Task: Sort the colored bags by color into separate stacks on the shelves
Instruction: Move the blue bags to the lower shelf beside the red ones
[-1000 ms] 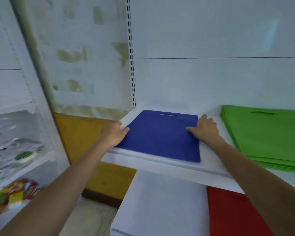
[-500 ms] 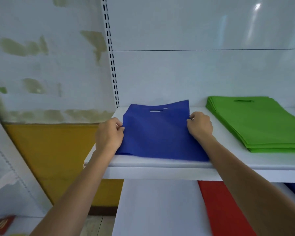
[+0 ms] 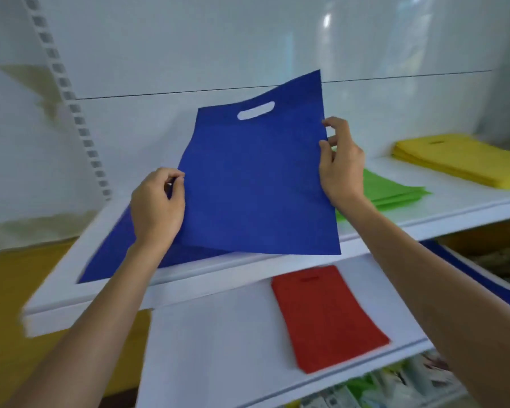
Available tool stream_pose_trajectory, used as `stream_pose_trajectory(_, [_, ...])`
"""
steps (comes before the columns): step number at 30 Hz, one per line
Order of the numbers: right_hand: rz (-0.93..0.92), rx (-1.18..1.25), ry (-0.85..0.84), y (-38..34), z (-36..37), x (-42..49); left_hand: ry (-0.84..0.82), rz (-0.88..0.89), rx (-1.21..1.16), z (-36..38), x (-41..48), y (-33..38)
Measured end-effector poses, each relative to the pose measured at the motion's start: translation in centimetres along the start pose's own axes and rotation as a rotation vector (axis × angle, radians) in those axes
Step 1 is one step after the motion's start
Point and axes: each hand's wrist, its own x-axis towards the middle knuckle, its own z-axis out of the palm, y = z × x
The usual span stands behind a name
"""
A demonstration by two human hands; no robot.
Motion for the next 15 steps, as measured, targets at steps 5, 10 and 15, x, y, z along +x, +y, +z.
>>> stream_pose_trajectory(5, [0.144, -0.281, 0.067, 9.5, -15.2, -0.6, -0.174, 0.091, -0.208, 11.2, -4.7, 11.1])
stream_pose_trajectory(10, [0.29, -0.458, 0.152, 17.9, -29.6, -3.2, -0.347, 0.103, -0.349, 20.8, -12.0, 22.4])
stream_pose_trajectory(15, [0.38, -0.563, 0.182, 23.9, -41.1, -5.8, -0.477, 0.144, -0.474, 28.0, -18.3, 31.5])
